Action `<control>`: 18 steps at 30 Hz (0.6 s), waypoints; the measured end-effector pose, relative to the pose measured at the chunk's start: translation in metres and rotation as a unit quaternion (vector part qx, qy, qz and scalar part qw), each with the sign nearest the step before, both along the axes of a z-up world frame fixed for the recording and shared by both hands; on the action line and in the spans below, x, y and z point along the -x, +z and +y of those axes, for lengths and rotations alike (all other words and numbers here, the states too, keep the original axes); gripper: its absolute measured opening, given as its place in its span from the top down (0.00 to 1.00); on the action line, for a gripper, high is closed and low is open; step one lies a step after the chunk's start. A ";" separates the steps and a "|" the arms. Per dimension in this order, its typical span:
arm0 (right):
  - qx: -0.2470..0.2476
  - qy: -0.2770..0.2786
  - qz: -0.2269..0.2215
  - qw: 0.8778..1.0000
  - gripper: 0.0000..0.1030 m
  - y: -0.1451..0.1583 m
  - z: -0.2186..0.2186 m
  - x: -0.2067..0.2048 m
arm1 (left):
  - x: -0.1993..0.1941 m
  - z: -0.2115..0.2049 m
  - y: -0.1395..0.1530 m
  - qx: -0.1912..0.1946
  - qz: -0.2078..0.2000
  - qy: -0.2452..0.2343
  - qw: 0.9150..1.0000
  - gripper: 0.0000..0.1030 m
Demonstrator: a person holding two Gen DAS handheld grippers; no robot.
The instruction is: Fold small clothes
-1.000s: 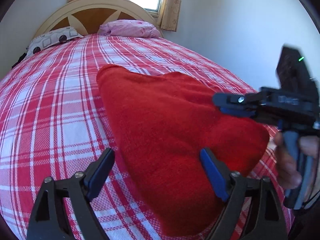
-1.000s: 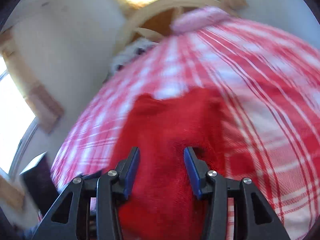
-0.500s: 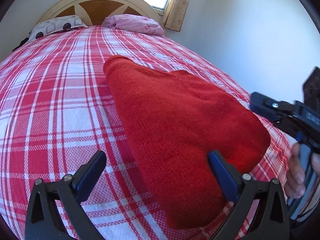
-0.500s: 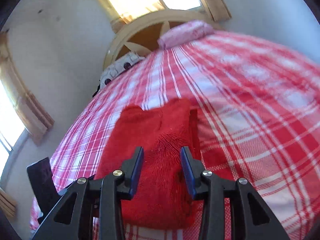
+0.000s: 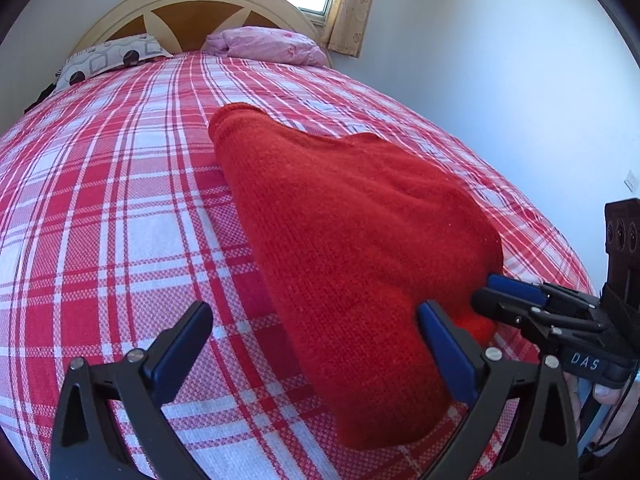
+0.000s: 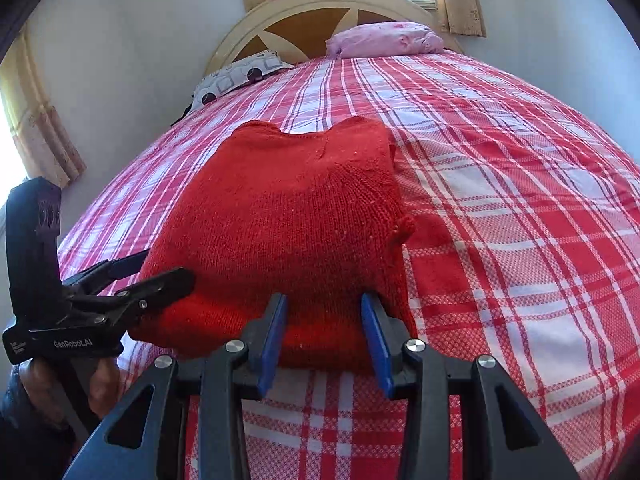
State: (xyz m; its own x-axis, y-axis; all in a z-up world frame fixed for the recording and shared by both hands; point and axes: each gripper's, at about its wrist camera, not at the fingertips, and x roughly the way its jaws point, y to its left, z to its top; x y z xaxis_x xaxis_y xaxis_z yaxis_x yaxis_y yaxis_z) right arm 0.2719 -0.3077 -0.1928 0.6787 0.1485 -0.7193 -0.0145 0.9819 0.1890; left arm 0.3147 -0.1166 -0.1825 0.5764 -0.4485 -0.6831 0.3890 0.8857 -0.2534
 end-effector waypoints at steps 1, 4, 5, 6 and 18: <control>0.008 0.001 0.001 1.000 0.61 -0.001 0.003 0.001 | 0.000 0.000 -0.001 0.001 0.004 -0.001 1.000 0.00; 0.029 0.010 0.010 0.999 0.61 0.003 0.008 -0.002 | 0.000 0.001 -0.001 0.004 0.008 0.000 1.000 0.00; 0.031 0.014 0.012 0.999 0.61 0.009 0.010 -0.002 | 0.000 0.001 -0.001 0.005 0.007 0.001 1.000 0.00; 0.028 0.018 0.014 0.999 0.61 0.017 0.009 -0.003 | 0.001 0.002 0.000 0.007 0.006 0.003 1.000 0.00; 0.010 0.034 -0.028 0.999 0.58 0.067 0.018 -0.065 | -0.002 0.006 -0.002 0.026 0.020 0.004 0.999 0.00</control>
State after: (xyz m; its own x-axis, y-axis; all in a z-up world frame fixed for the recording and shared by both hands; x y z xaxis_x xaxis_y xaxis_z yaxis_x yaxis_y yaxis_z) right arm 0.3370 -0.2896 -0.1259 0.7062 0.1806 -0.6846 -0.0903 0.9820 0.1659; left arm 0.3167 -0.1104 -0.1847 0.5527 -0.4799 -0.6813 0.3717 0.8737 -0.3139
